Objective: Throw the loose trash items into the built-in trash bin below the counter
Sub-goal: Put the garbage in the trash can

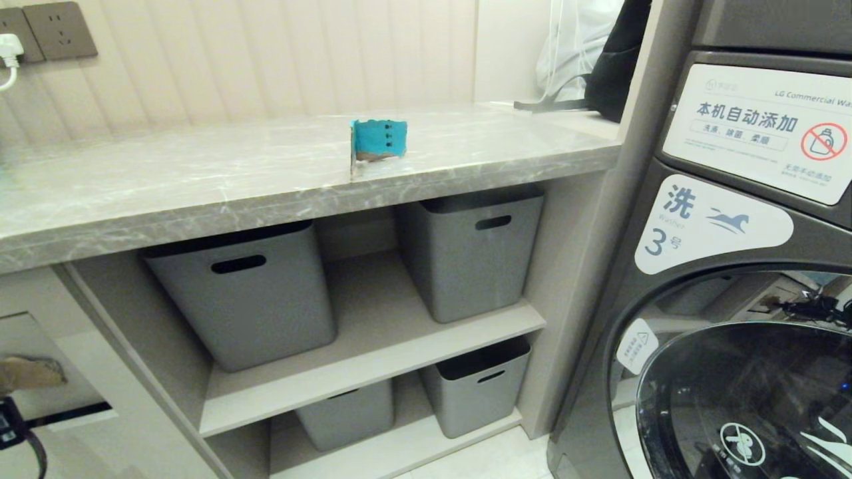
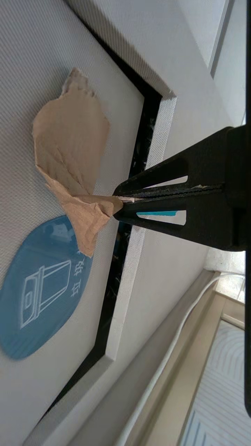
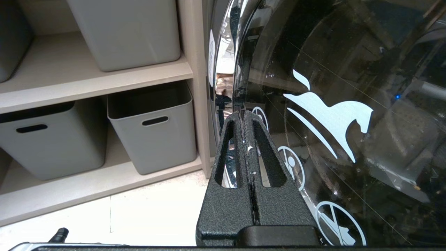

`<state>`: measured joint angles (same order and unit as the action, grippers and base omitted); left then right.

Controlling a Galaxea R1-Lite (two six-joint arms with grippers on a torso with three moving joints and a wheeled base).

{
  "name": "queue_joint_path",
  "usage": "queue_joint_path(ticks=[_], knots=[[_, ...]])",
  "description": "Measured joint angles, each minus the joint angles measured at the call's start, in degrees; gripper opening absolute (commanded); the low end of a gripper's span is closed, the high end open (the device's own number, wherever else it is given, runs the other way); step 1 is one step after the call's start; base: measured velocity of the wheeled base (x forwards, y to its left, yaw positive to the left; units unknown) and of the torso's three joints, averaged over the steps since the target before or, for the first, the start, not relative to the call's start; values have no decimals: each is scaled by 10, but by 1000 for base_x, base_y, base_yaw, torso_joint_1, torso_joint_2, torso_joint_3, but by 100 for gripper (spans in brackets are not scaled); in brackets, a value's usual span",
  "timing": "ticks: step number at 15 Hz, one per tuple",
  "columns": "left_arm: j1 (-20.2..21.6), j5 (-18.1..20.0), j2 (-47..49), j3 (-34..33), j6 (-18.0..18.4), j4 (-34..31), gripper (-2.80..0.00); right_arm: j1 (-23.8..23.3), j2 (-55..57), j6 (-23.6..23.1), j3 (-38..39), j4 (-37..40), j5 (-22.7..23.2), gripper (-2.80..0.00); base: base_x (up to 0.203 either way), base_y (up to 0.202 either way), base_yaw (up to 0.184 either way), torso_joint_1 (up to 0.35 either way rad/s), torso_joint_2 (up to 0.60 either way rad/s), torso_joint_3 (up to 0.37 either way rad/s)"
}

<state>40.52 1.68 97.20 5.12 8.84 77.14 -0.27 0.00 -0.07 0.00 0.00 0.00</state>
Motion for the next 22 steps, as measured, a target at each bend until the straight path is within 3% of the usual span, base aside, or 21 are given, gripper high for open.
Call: queue_joint_path(ticks=[5,11,22], knots=[[16,1,69,-11,7,66,-280,0,0,0,0,0,0,-280,0,0,0,0,0,0],[30,11,138,23,9,85,-280,0,0,0,0,0,0,-280,0,0,0,0,0,0],[28,61,235,163,8,86,-280,0,0,0,0,0,0,-280,0,0,0,0,0,0]])
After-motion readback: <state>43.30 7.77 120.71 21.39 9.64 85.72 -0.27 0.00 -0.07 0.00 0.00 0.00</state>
